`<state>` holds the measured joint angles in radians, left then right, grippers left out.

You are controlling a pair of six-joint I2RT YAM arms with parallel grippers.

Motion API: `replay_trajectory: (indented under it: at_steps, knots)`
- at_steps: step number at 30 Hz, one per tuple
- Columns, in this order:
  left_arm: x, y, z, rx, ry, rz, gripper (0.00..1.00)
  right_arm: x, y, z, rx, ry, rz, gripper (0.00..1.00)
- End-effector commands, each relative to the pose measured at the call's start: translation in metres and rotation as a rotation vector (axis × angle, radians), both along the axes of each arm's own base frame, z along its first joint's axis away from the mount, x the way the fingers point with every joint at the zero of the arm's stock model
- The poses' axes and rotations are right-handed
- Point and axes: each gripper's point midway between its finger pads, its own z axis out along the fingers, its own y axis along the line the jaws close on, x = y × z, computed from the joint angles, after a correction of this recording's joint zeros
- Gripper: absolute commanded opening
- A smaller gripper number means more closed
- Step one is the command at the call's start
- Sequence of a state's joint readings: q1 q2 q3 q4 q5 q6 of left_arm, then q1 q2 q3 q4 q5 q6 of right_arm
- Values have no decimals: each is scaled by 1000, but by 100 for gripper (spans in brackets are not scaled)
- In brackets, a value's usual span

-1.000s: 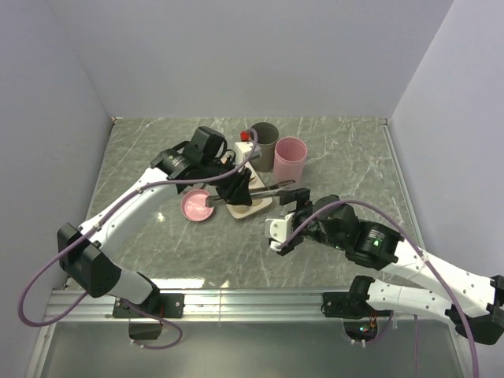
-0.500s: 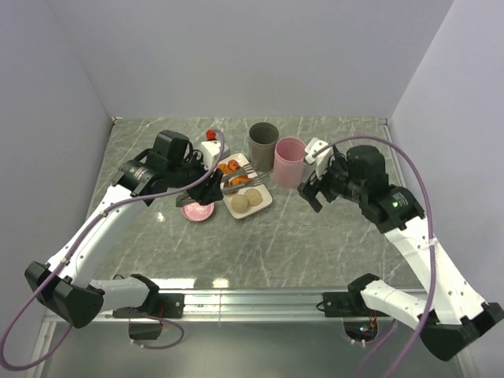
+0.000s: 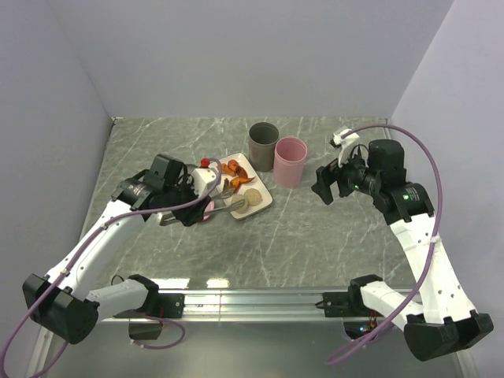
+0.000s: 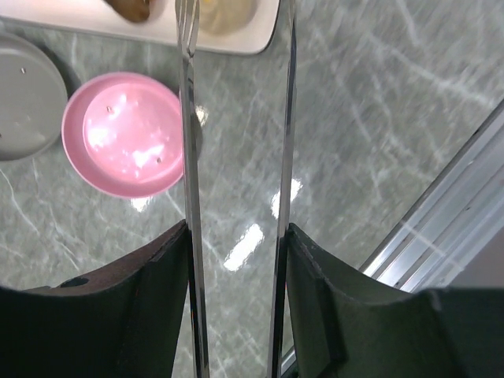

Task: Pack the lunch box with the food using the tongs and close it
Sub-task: Pick up the fake food from the plate.

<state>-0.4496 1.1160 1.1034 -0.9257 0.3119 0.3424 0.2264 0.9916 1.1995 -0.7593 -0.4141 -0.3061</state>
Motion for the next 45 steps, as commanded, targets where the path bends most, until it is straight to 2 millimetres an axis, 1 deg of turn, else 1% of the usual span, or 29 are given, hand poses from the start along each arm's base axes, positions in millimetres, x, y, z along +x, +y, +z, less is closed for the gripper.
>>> replay_trajectory:
  at_steps: [1,2,5,10,15,20,26,32,38,41,43,44,45]
  knots:
    - [13,6,-1,37,-78,-14,54,-1,2,22,60,-17,-1,100]
    - [13,6,-7,45,-74,-17,54,-1,1,22,66,-7,-5,100]
    - [18,6,-13,60,-81,-22,55,-1,2,22,77,3,-1,100]
    - [27,3,-17,68,-85,-41,55,-3,0,19,71,8,1,100]
    - [37,-2,-26,83,-72,-56,56,-2,1,19,69,12,5,100]
    - [41,-5,-33,89,-56,-72,56,-2,0,18,56,10,8,100]
    - [46,-7,-46,103,-38,-80,53,-1,1,15,55,21,14,100]
    - [45,-9,-51,100,-17,-92,51,1,1,13,48,28,20,100]
    - [40,-15,-49,76,9,-118,40,2,2,15,52,25,25,100]
    - [38,-17,-43,56,8,-121,29,2,2,17,54,22,23,100]
    - [37,-18,-36,44,3,-116,25,2,2,18,53,17,24,100]
    - [36,-18,-35,43,5,-113,21,2,1,18,52,17,21,100]
    - [36,-18,-31,37,2,-109,19,2,2,19,53,15,22,100]
